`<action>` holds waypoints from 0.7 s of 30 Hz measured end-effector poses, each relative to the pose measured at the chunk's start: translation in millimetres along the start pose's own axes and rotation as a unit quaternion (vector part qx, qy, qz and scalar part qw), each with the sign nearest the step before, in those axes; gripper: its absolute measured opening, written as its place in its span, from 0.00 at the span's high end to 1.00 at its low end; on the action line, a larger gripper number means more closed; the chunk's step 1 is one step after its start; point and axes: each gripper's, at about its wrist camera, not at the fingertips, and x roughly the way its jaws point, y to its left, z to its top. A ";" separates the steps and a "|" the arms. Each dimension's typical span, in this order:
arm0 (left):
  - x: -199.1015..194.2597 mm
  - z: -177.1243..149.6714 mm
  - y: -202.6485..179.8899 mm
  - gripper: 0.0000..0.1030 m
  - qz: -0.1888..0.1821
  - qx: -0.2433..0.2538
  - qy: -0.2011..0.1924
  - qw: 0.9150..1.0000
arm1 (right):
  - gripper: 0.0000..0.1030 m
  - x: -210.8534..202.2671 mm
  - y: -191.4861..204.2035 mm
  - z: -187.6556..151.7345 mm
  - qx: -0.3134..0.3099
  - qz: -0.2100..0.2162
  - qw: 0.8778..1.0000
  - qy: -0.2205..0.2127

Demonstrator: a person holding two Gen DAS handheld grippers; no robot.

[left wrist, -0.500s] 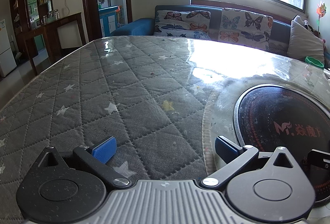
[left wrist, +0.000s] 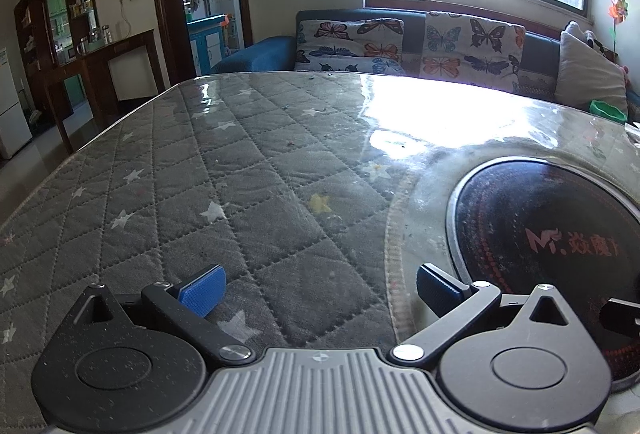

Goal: Fold clothes
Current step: 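Move both grippers toward the crumpled cream sweatshirt on the table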

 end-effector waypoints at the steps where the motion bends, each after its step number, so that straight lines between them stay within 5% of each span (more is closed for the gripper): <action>1: -2.7 -1.1 -1.0 0.00 -0.002 0.003 0.001 1.000 | 0.00 -4.2 0.6 -1.1 0.000 0.001 1.000 -0.005; 21: -65.7 -16.4 -67.8 0.00 -0.115 0.048 0.011 0.992 | 0.00 -116.0 -19.8 -38.9 0.013 -0.019 0.998 -0.058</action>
